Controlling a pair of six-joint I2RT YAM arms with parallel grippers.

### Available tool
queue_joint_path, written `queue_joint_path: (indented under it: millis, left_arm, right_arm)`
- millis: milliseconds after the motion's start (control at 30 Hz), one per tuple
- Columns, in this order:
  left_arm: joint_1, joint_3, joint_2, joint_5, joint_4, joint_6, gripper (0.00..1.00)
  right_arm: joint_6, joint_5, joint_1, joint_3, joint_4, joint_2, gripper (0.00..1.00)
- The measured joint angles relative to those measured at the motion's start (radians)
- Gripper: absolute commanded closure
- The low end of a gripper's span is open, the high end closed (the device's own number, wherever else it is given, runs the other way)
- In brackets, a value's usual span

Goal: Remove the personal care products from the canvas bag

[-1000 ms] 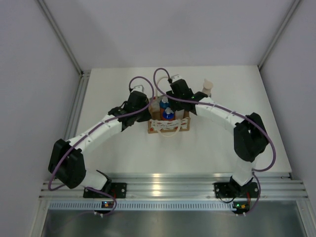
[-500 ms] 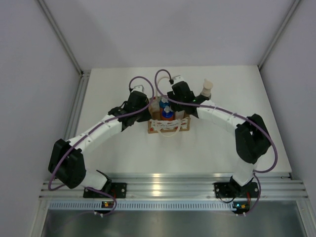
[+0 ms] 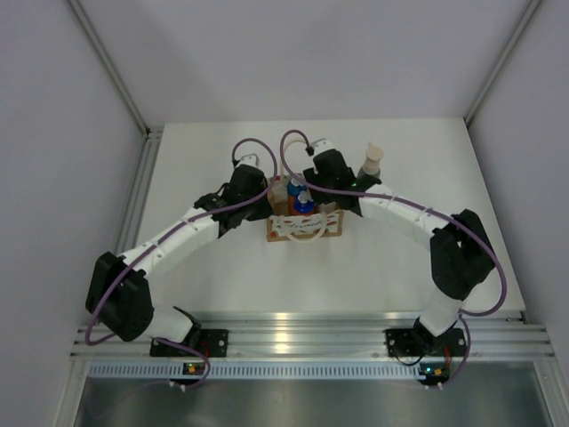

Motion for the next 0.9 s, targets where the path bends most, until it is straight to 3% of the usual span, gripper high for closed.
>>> queue_joint_path:
  millis: [567, 900]
  left_arm:
    - [0.000, -0.001, -0.001, -0.004, -0.001, -0.012, 1.00]
    - [-0.001, -0.003, -0.002, -0.008, 0.000, -0.013, 1.00]
  right_arm:
    - [-0.014, -0.002, 0.000, -0.002, -0.026, -0.114, 1.00]
    - [-0.014, -0.003, 0.000, 0.118, -0.182, -0.140, 1.00]
